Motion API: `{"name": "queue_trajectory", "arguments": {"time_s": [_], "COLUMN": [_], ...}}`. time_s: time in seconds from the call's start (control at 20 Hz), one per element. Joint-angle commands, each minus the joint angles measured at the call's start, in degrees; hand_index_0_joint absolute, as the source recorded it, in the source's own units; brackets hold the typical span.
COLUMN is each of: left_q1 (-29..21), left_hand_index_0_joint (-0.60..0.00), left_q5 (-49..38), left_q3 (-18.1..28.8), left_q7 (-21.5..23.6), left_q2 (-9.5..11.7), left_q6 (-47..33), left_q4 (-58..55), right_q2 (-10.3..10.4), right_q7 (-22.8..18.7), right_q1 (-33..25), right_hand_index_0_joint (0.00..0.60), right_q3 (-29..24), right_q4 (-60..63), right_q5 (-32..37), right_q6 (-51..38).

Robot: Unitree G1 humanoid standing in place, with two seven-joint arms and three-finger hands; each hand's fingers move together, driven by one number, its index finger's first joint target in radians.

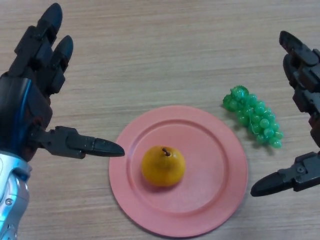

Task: Pick up the yellow pear and place it on the plate

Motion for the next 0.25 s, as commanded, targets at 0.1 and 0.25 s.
{"name": "queue_trajectory", "arguments": {"time_s": [0.1,0.25], "left_q1": [-0.9,-1.0], "left_hand_index_0_joint": [0.000,0.000], "left_q5": [-0.4,-0.1], "left_q3": [4.3,4.1], "left_q7": [1.5,1.9], "left_q2": [1.6,1.7], "left_q6": [-6.7,-5.8], "left_q4": [-4.9,-5.6], "right_q2": [-1.0,-1.0], "right_q7": [-0.4,-0.3], "right_q1": [-1.3,-1.3], "right_hand_index_0_joint": [0.000,0.000], "right_q3": [-0.9,-0.5], "right_q4": [-4.1,-4.8], "right_q5": [1.1,0.9], "right_q6": [-6.4,-5.2]}}
